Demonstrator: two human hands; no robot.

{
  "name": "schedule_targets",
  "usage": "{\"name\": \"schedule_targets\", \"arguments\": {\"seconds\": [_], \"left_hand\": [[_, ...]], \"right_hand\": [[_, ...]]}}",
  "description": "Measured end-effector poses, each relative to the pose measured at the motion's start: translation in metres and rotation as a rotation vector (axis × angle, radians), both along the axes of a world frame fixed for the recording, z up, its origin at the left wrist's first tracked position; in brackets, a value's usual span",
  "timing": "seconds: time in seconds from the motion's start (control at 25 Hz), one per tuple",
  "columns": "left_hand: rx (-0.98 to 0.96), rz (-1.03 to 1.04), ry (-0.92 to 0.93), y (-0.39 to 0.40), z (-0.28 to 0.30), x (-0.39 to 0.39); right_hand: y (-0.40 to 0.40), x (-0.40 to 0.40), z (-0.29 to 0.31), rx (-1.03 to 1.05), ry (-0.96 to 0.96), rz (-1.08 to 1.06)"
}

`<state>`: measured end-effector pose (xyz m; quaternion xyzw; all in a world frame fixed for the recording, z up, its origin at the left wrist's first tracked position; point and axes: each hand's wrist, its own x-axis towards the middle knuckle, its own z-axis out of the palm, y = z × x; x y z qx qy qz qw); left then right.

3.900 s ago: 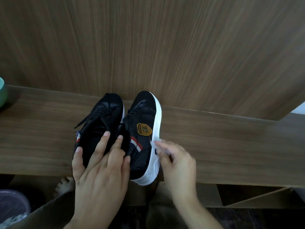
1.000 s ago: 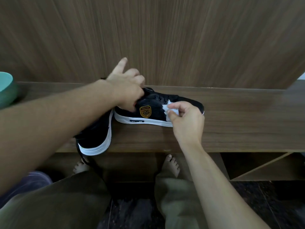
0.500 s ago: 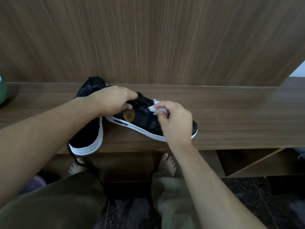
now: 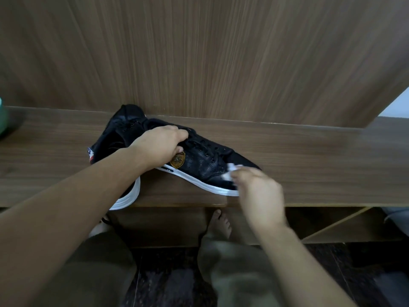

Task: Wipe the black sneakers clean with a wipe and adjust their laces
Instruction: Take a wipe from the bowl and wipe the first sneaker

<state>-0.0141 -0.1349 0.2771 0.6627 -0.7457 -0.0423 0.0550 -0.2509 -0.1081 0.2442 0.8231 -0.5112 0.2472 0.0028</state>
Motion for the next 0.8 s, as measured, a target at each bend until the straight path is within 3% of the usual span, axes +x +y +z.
{"name": "schedule_targets", "arguments": {"seconds": [0.08, 0.16, 0.32, 0.44, 0.52, 0.6, 0.72, 0.8], "left_hand": [[-0.006, 0.027, 0.014, 0.004, 0.001, -0.002], [-0.04, 0.048, 0.07, 0.012, 0.003, -0.001], [-0.224, 0.201, 0.33, 0.079, -0.015, -0.016], [-0.254, 0.226, 0.483, 0.126, -0.032, -0.044], [-0.207, 0.189, 0.553, 0.128, -0.038, -0.058], [-0.17, 0.19, 0.582, 0.118, -0.043, -0.067], [-0.113, 0.165, 0.475, 0.114, -0.06, -0.073], [-0.111, 0.145, 0.368, 0.115, -0.069, -0.072]], "right_hand": [[0.003, 0.041, -0.012, -0.038, 0.046, 0.194], [-0.012, 0.051, -0.01, -0.033, 0.044, 0.236], [-0.051, 0.01, -0.003, 0.097, -0.182, -0.234], [-0.064, 0.012, -0.002, 0.259, -0.272, -0.284], [-0.051, 0.013, 0.003, 0.294, -0.154, -0.264], [-0.016, 0.016, 0.007, 0.19, -0.069, -0.189], [0.036, 0.034, 0.005, 0.05, -0.055, 0.106], [0.037, 0.037, -0.001, 0.026, -0.004, 0.16]]}}
